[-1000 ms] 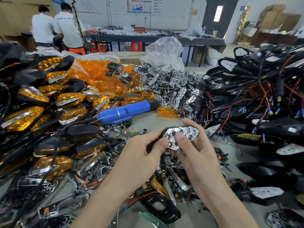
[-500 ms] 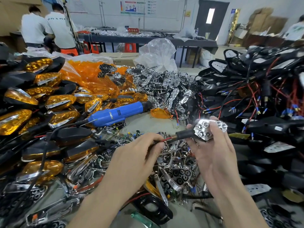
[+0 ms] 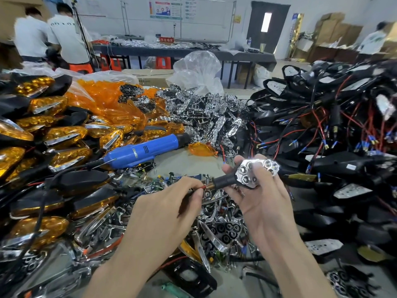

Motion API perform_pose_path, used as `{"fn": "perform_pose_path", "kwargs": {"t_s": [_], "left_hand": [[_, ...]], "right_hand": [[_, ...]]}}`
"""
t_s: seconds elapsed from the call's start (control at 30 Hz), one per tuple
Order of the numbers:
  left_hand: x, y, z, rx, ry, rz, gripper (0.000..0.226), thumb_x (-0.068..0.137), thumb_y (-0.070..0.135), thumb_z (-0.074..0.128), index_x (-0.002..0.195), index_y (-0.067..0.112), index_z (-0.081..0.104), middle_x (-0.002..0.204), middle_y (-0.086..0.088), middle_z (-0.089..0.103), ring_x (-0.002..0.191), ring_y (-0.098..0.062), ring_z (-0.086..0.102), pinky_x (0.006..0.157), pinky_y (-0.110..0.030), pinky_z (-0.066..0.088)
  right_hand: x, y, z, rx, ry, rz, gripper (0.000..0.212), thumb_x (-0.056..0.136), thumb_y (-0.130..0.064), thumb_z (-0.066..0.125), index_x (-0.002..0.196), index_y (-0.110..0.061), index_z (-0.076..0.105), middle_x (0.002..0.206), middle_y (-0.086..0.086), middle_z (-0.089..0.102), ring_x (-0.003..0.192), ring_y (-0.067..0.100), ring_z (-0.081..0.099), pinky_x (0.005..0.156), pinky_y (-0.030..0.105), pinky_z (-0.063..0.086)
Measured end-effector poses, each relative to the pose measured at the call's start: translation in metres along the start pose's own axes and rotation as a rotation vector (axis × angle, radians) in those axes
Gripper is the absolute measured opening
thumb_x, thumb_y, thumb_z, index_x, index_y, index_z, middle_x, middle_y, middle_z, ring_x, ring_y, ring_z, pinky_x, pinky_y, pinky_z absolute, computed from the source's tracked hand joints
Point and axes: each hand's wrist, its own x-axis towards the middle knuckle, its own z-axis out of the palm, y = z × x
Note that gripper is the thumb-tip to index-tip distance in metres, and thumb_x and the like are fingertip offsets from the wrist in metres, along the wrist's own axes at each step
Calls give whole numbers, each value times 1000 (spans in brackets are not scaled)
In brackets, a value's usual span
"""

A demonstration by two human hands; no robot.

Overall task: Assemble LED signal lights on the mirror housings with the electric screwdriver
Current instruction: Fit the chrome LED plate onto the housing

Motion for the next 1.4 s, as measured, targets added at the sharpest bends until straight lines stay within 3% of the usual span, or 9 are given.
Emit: {"fn": "perform_pose_path", "kwargs": {"t_s": [0.1, 0.27, 0.4, 0.67, 0.77, 0.87, 1.1, 1.23, 1.4], "left_hand": [[-1, -1, 1, -4, -17, -23, 14, 100, 44, 39, 101, 39, 53, 68, 23, 59, 54, -2, 54, 47, -19, 43], [-2, -5, 2, -37, -10, -32, 13, 98, 45, 40, 99, 40, 52, 68, 27, 57, 58, -2, 57, 48, -19, 43], [-2, -6, 2, -29, 19, -41, 11, 97, 46, 42, 95, 41, 51, 59, 26, 49, 62, -1, 56, 52, -16, 42], [-3, -7, 4, -46, 28, -30, 14, 99, 46, 41, 99, 38, 52, 65, 25, 55, 63, -2, 57, 55, -22, 44], [-4, -8, 3, -97, 2, -64, 15, 98, 50, 39, 98, 41, 51, 66, 21, 56, 57, 0, 54, 51, -14, 39], [-4, -7, 3, -130, -10, -91, 16, 97, 53, 37, 94, 42, 48, 79, 25, 59, 56, -3, 54, 51, -13, 36], [-5, -6, 0, -157, -17, -121, 21, 95, 56, 37, 90, 41, 49, 74, 17, 59, 53, -9, 53, 45, -17, 29], [-4, -5, 0, -179, -20, -127, 22, 95, 58, 36, 92, 40, 50, 71, 16, 58, 50, -9, 52, 45, -16, 28], [-3, -4, -1, -178, -21, -112, 19, 96, 56, 38, 95, 41, 50, 79, 18, 61, 55, -8, 55, 46, -25, 36]], "right_hand": [[-2, 3, 1, -47, -60, -43, 40, 79, -17, 67, 118, -12, 55, 111, 9, 76, 103, 33, 75, 76, 37, 63], [-3, 9, 2, -98, -96, -67, 42, 84, -11, 76, 118, -20, 53, 112, 8, 76, 102, 33, 75, 87, 41, 62], [-4, 11, 1, -105, -126, -87, 40, 84, -13, 70, 120, -20, 52, 114, 7, 76, 103, 33, 75, 91, 43, 61], [-5, 8, 3, -57, -127, -78, 50, 84, -10, 69, 129, -6, 47, 113, 9, 76, 102, 35, 75, 90, 46, 61], [-5, 9, 2, -57, -129, -78, 48, 84, -10, 69, 128, -8, 48, 114, 9, 76, 103, 35, 75, 89, 44, 61], [-4, 10, 2, -51, -144, -81, 44, 86, -9, 69, 125, -12, 49, 114, 9, 76, 105, 36, 74, 88, 42, 61], [-4, 12, -1, 15, -183, -52, 41, 89, -6, 67, 125, -13, 49, 113, 14, 75, 109, 38, 72, 86, 37, 60], [-3, 13, -2, 22, -168, -41, 45, 89, -6, 67, 130, -4, 47, 114, 17, 74, 108, 38, 72, 83, 36, 61], [-2, 16, -2, -35, -123, -61, 27, 88, -10, 68, 113, -11, 58, 113, 14, 75, 105, 35, 74, 81, 36, 61]]}}
